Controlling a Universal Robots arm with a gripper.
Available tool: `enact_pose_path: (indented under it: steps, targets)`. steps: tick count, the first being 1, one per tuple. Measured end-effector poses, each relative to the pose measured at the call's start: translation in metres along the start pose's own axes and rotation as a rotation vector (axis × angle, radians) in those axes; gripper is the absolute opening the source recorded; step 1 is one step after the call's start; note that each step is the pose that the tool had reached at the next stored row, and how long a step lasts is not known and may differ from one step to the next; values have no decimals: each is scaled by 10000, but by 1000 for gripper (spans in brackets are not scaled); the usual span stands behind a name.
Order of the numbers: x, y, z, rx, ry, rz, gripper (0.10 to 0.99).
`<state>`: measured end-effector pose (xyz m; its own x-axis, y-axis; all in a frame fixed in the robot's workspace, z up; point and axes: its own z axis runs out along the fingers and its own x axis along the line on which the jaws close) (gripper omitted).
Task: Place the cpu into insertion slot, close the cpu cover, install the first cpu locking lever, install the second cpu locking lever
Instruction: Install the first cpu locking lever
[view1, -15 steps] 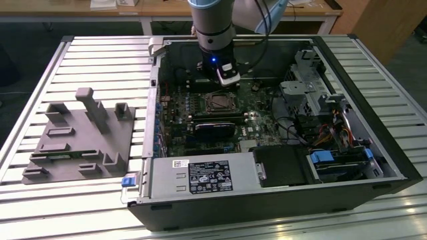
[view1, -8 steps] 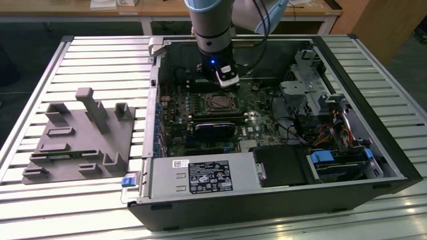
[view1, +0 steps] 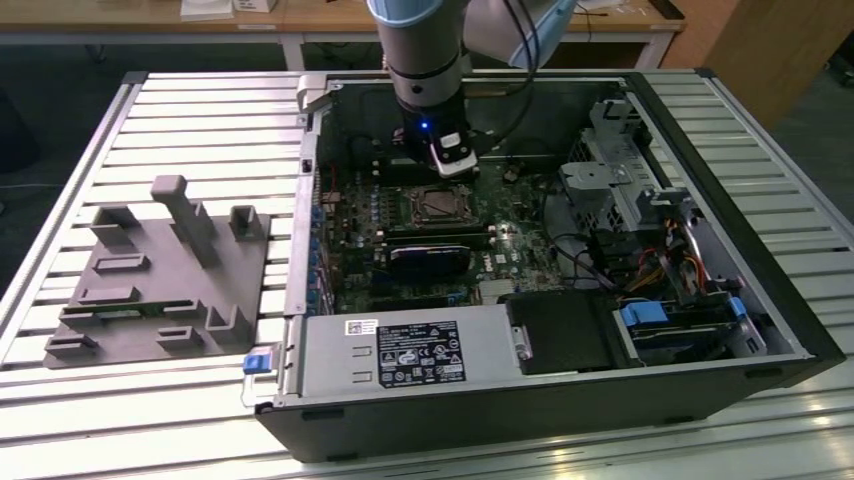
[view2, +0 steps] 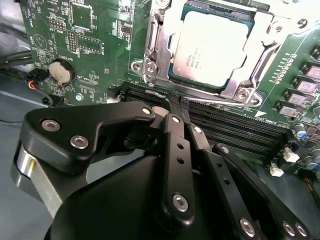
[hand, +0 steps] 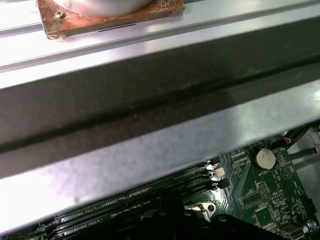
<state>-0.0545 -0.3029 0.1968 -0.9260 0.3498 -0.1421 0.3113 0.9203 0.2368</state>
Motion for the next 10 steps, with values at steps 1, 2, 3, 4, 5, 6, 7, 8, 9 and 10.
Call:
enact_pose_path:
  steps: [1,2,3,4,5,6,7,8,9,10]
  targets:
    - [1,-2,6,0,-10,11,106]
    - [2,-3,13,-1,-21,22,106]
    - [4,-5,20,-2,-37,40,106]
    - [5,-7,27,-3,-51,57,106]
    - [5,-9,32,-3,-63,72,106]
    - [6,-10,37,-4,-75,87,106]
    - [6,-12,43,-7,-88,100,106]
    - [7,-14,47,-6,-99,115,106]
    - [7,-15,48,-4,-107,125,106]
    - [7,-15,48,-3,-108,129,106]
